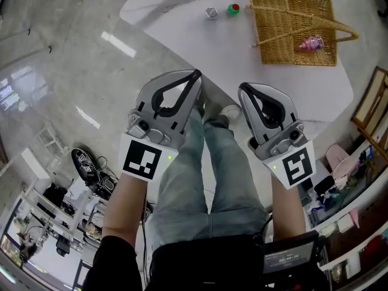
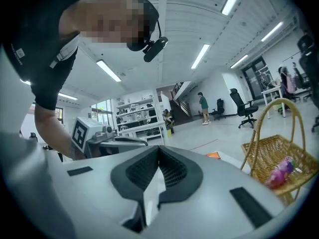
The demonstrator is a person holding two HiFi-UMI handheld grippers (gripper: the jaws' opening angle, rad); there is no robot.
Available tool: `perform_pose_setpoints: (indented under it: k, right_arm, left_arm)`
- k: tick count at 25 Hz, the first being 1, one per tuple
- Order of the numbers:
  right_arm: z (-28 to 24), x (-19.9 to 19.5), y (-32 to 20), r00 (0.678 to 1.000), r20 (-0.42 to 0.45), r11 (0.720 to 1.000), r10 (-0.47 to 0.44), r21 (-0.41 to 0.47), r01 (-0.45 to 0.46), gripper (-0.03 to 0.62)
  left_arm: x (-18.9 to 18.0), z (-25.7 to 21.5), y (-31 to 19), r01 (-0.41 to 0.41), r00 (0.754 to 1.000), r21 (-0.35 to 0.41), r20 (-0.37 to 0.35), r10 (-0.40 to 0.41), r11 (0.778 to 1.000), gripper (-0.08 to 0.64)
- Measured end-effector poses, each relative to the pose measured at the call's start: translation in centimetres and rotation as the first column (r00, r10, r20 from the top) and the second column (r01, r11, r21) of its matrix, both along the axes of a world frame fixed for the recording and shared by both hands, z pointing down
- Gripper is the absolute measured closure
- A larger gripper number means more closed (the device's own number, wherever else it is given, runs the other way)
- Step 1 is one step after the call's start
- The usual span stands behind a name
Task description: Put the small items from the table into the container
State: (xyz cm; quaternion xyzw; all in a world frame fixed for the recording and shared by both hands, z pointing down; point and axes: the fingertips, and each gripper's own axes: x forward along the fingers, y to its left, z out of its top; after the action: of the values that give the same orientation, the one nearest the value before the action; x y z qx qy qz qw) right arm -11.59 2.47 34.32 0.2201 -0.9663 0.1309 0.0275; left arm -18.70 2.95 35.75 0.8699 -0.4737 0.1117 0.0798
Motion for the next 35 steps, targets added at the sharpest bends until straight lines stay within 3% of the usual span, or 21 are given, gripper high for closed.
perform_pose_setpoints:
  k: [5, 13, 26, 35]
  right_arm:
    - [0.5, -0.1, 0.2, 1.0, -0.01, 1.0, 0.009, -0.014, -0.009, 0.583]
    - [2.2, -1.2, -0.6, 0.999, -0.026, 0.999, 0.031, -0.044, -0.032, 0.583]
    - [3.2, -0.7, -1.6, 0.993, -0.043, 0.991, 0.108, -0.076, -0.111, 0.583]
    - [4.3, -0.3, -3.0, 0.978, -0.066, 0.974, 0.198, -0.103, -0.204, 0.583]
  left_arm:
    - [-0.1, 0.1, -0.1, -0.011, 0.999, -0.006, -0.053, 0.011, 1.0, 0.555]
    - [-1.4, 1.7, -1.3, -0.013, 0.998, -0.032, -0.059, 0.011, 0.999, 0.555]
    - [-2.0, 5.9, -3.3, -0.06, 0.997, -0.114, 0.046, 0.066, 0.992, 0.551]
    - [-2.7, 9.7, -6.8, -0.085, 0.99, -0.171, 0.094, 0.102, 0.982, 0.488]
